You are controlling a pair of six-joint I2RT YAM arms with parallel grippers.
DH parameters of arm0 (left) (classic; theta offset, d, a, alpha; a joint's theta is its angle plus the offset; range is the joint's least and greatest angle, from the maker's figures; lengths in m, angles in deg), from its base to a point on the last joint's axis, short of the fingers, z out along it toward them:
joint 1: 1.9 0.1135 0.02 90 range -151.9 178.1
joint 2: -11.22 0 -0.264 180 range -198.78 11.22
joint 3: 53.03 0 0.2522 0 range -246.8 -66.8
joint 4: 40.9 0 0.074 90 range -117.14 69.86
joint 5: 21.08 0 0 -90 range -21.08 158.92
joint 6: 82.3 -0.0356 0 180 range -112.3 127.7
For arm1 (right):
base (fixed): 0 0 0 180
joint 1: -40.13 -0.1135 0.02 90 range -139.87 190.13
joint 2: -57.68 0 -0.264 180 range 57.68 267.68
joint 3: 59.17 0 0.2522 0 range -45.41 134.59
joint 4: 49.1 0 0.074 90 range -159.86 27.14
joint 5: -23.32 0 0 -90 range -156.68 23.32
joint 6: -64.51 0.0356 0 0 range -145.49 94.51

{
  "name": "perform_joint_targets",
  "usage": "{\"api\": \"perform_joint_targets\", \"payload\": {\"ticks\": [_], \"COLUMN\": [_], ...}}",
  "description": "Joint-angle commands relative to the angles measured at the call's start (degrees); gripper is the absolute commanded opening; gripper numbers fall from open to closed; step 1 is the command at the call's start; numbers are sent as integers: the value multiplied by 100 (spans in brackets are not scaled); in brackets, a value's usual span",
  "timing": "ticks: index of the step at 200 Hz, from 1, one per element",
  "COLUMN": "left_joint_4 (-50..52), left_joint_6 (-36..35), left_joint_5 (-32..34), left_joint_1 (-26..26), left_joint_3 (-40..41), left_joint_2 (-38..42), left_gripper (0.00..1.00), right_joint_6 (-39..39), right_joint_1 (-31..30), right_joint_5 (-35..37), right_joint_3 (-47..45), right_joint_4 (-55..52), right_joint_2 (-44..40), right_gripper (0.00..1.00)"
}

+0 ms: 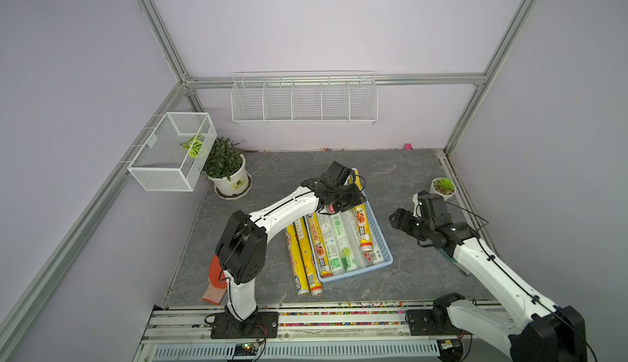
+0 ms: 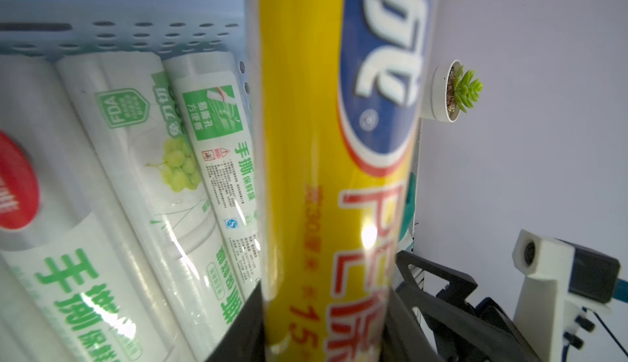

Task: Put the plastic wrap into the basket
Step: Place the plastic wrap in the basket.

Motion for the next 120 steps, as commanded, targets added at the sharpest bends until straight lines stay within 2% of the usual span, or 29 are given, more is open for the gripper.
{"api": "perform_joint_targets", "payload": {"ticks": [1,34,68,120], "left_joint_4": [-182,145,362,465], "left_joint_6": [301,601,696,787], "left_joint_5": [-128,282,616,653], "left_joint_1": [-94,-125,-178,-303], "left_joint_3": [-307,-223,-81,-39], "left_joint_2": [-197,-270,-250,-472], "left_gripper": [15,14,14,14], "right_joint_6": [-184,-104,9,-95], "right_joint_1": [68,74,73,74], "right_joint_5": [-318,-560,-1228,-1654], "right_joint_3": [-113,-194,-275,-72], "right_joint_4": [-71,73,509,554], "right_joint_2": [-6,119,375,748], "right_gripper": [80,81,81,81]}}
